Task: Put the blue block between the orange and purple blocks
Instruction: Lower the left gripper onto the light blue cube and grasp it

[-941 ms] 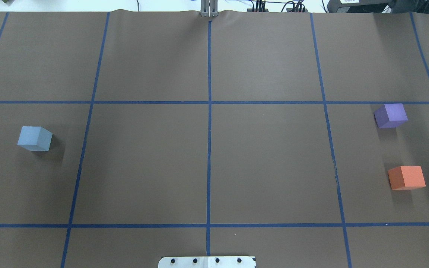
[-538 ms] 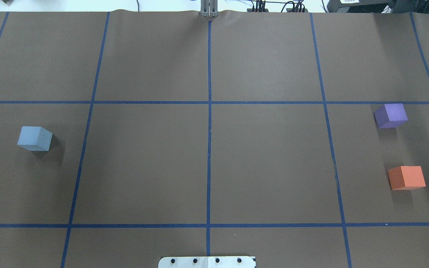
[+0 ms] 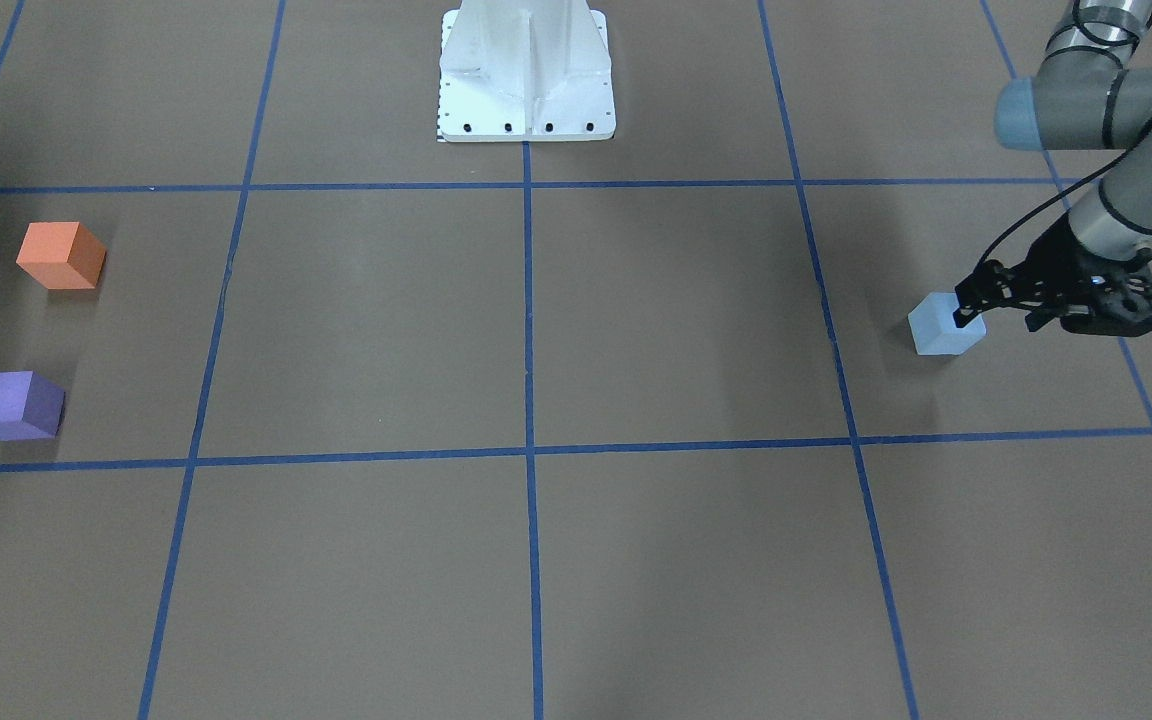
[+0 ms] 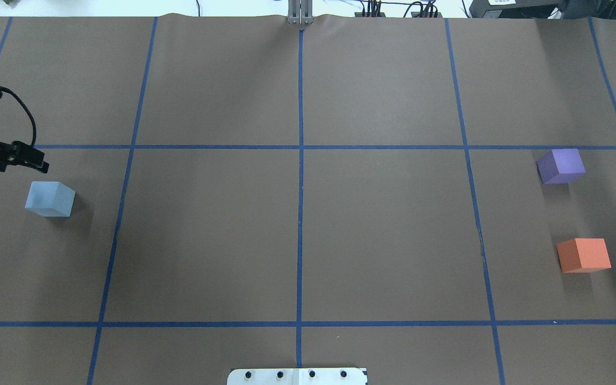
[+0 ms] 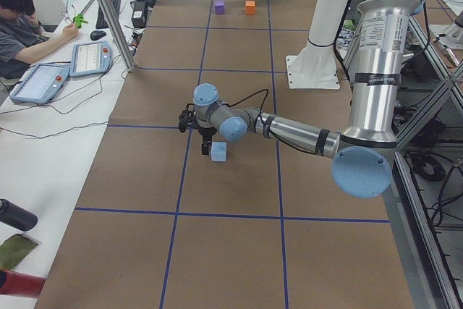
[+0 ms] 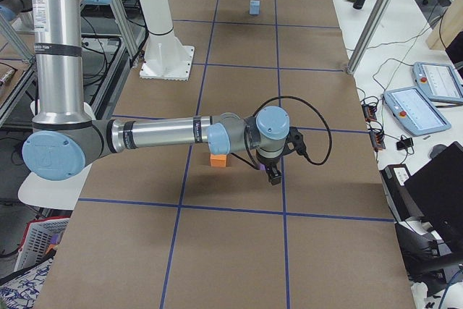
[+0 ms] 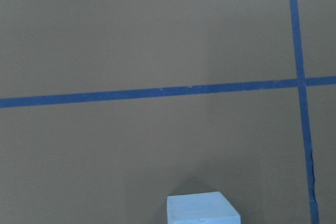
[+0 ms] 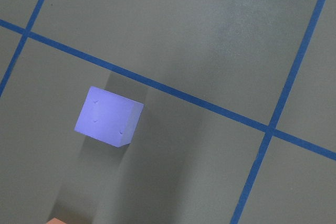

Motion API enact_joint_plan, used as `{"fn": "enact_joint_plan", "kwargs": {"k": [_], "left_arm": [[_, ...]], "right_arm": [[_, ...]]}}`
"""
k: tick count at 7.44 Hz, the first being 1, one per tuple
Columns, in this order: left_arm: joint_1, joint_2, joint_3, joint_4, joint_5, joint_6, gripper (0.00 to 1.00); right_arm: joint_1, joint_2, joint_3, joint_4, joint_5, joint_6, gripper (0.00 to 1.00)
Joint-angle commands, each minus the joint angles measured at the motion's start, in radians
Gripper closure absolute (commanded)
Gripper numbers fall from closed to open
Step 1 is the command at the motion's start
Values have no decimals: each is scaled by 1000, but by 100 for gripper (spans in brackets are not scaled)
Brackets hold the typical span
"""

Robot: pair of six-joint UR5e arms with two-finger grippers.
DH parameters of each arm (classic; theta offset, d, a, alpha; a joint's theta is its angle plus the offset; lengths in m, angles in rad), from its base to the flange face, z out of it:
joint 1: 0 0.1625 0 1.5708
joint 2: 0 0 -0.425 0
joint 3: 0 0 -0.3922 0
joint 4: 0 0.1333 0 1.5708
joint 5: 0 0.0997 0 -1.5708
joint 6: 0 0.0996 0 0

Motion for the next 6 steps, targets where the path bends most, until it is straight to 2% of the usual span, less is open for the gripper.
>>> {"fn": "enact_joint_plan", "kwargs": {"k": [1,5,6], "left_arm": [[54,12,8,-7,57,-28,0],[118,13,28,-5,94,-28,0],[127,15,28,-4,94,-27,14]], "right_arm": [[-1,-1,-1,0,2,0,0],[-2,-2,-1,0,2,0,0],[-2,-2,-1,0,2,0,0]]}}
